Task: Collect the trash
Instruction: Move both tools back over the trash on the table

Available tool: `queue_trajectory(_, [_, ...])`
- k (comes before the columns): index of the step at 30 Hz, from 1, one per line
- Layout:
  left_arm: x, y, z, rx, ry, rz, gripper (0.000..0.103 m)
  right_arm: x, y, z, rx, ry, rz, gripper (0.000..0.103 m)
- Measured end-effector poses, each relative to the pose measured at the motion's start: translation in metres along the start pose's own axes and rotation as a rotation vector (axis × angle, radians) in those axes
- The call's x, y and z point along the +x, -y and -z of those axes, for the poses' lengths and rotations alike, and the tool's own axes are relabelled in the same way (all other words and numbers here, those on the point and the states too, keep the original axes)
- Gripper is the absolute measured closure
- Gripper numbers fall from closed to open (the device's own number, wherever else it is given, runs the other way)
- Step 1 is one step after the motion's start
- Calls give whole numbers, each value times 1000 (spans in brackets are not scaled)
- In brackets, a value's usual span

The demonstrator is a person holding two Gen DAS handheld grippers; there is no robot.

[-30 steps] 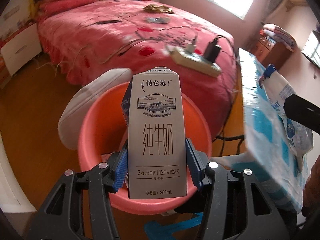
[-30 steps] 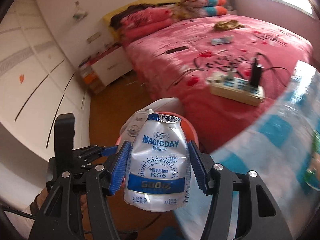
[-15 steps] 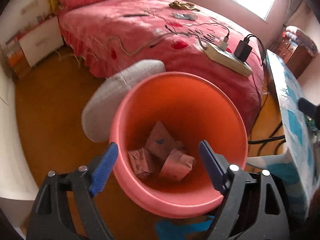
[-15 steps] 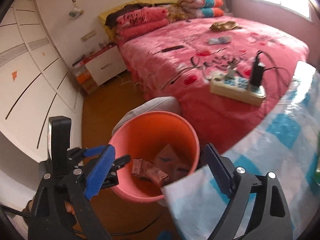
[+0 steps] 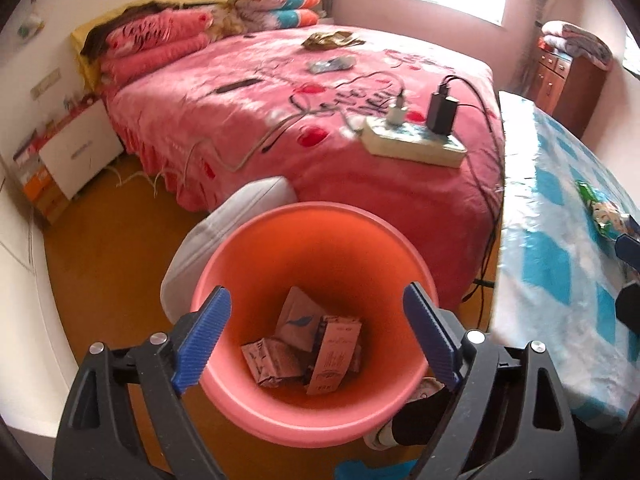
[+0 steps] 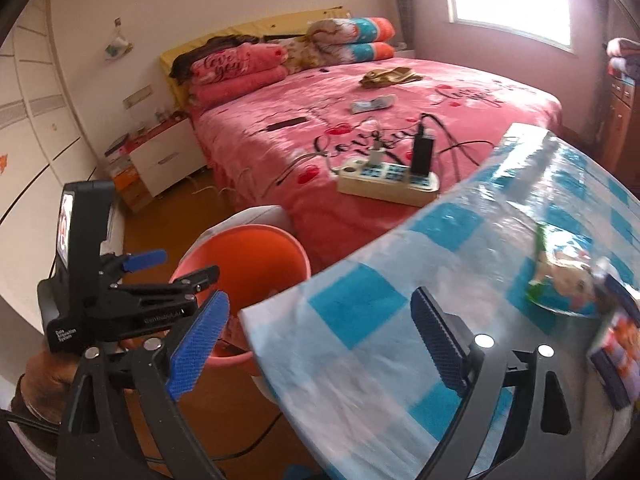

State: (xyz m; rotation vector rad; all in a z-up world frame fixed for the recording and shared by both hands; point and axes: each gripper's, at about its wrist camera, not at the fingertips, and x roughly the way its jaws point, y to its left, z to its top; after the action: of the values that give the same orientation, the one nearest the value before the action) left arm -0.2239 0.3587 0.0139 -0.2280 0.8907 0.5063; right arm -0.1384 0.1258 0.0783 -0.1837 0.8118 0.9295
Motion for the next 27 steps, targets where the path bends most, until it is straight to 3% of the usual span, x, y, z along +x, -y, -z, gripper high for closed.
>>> queue_trajectory(11, [-28, 53, -13, 110, 65, 15, 14, -43, 23, 20, 34, 88, 56, 11])
queue_trajectory(27, [-48, 131, -14, 267, 95, 40, 14, -86, 79, 50, 178, 169, 97, 11])
